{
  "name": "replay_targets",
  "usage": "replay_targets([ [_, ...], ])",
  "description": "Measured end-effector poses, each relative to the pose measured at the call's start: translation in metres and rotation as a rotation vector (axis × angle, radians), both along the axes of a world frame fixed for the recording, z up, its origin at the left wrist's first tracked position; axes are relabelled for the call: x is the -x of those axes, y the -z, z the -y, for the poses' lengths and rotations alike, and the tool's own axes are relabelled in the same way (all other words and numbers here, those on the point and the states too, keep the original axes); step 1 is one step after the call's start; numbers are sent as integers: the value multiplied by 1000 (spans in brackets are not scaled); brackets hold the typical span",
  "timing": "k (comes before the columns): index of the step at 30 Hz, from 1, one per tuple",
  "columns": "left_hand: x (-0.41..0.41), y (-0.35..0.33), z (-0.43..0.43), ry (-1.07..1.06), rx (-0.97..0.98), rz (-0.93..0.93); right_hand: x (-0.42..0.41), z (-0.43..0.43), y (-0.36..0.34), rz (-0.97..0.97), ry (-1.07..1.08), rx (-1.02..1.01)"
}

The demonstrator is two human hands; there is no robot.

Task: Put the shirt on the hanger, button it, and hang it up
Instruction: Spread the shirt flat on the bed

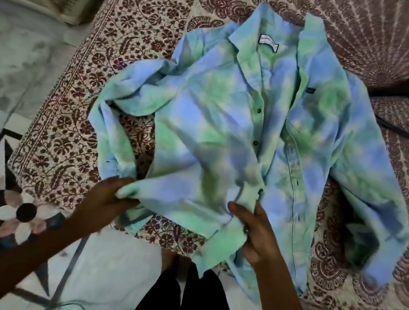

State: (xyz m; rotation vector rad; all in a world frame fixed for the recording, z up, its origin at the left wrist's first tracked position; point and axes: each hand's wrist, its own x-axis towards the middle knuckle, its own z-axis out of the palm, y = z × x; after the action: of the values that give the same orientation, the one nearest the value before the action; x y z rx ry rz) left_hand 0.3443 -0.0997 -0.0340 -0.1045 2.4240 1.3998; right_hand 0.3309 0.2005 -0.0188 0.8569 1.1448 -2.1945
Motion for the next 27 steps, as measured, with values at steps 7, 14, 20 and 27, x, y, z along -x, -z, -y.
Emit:
replay_targets([
  [7, 18, -7, 38, 928, 860, 534, -37, 13, 50, 71, -357, -718],
  [14, 22, -27, -50, 883, 1294, 227, -23, 9, 36, -214, -323, -951],
  [20, 70, -32, -122, 589, 583, -213, -8, -68, 34, 391, 61, -1525],
  [27, 114, -6, -214, 463, -28, 41, -28, -48, 8, -83, -279, -1872],
])
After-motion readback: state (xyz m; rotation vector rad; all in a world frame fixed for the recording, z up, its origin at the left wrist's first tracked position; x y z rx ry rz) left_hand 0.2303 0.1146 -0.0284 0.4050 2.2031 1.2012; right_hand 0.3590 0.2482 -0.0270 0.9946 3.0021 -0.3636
